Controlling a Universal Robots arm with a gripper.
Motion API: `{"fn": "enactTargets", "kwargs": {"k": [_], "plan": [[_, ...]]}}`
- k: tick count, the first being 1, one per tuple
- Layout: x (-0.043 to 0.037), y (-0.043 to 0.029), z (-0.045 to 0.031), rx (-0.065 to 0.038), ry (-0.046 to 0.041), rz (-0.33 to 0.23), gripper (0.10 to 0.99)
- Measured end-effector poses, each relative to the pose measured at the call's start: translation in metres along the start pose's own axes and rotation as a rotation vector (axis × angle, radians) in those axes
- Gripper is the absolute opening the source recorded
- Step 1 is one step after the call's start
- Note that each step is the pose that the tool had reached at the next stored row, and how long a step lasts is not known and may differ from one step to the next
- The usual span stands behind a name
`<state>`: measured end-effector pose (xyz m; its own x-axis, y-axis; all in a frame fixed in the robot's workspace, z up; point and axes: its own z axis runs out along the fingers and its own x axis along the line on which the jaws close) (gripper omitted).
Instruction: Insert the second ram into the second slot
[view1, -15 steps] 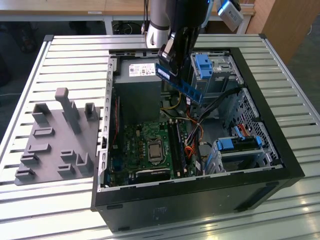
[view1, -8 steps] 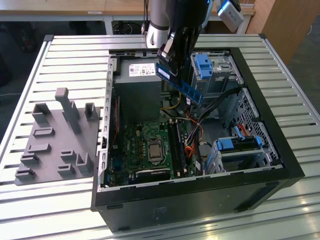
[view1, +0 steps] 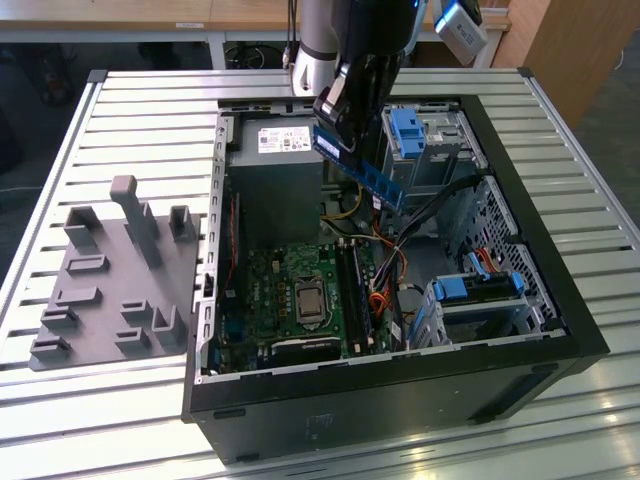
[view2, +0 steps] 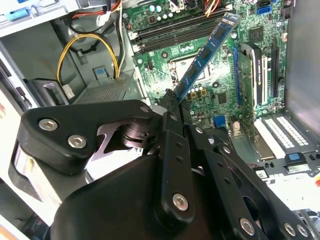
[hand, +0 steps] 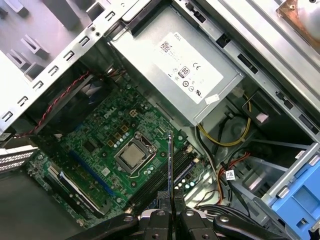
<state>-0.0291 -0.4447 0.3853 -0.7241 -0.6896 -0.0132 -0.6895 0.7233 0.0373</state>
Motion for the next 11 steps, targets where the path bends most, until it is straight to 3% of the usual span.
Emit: {"fn": "enactTargets", "kwargs": {"k": [11], "plan": [[0.0, 0.0, 0.0, 0.0, -0.0011, 0.029, 0.137]]}}
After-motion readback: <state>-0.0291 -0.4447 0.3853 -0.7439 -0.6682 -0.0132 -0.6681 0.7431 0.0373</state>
